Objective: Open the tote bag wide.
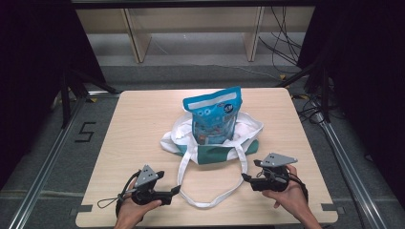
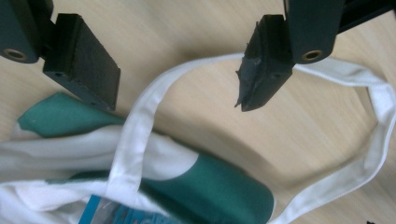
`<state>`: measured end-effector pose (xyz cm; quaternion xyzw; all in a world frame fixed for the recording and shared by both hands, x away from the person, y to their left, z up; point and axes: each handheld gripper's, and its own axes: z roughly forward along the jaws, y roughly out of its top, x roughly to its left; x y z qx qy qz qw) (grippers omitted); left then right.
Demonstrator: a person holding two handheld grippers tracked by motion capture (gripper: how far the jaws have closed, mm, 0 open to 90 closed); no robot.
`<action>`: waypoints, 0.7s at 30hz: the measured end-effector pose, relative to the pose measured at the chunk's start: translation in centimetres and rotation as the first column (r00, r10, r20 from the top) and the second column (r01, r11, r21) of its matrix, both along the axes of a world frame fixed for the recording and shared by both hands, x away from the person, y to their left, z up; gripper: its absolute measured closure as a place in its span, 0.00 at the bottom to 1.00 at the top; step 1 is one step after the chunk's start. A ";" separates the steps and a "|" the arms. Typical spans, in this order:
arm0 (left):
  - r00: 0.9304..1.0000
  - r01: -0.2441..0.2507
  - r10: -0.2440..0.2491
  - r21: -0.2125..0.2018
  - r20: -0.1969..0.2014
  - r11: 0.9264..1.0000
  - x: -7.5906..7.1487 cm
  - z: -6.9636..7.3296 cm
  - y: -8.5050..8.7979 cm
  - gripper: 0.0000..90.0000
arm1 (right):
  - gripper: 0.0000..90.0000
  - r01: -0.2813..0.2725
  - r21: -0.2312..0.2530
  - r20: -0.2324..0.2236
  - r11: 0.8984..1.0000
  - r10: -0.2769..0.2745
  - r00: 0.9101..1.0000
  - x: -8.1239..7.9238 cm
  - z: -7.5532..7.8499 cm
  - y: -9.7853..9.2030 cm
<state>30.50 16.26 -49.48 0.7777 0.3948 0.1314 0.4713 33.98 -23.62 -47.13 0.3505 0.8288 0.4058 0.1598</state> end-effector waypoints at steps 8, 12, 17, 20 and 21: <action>0.999 0.048 -0.048 0.006 0.016 0.999 -1.3 -0.1 -0.6 0.17 | 0.31 0.009 -0.014 -0.022 1.000 -0.009 1.000 -1.3 -0.8 -0.6; 0.998 0.065 -0.065 0.021 0.016 0.998 -2.0 -0.1 -1.0 0.17 | 0.30 0.003 -0.036 -0.033 0.999 -0.005 0.999 -2.4 -1.3 -0.8; 0.996 0.085 -0.085 0.044 0.005 0.995 -2.8 -0.1 -1.5 0.17 | 0.29 -0.013 -0.068 -0.035 0.998 0.010 0.999 -3.4 -1.7 -0.8; 0.995 0.099 -0.101 0.082 0.016 0.992 -3.3 -0.3 -1.7 0.17 | 0.27 -0.020 -0.069 -0.027 0.997 0.018 0.999 -4.0 -1.8 -0.9; 0.994 0.105 -0.108 0.113 0.016 0.988 -3.4 -0.3 -1.7 0.17 | 0.27 -0.026 -0.072 -0.028 0.997 0.024 0.999 -4.2 -1.9 -0.9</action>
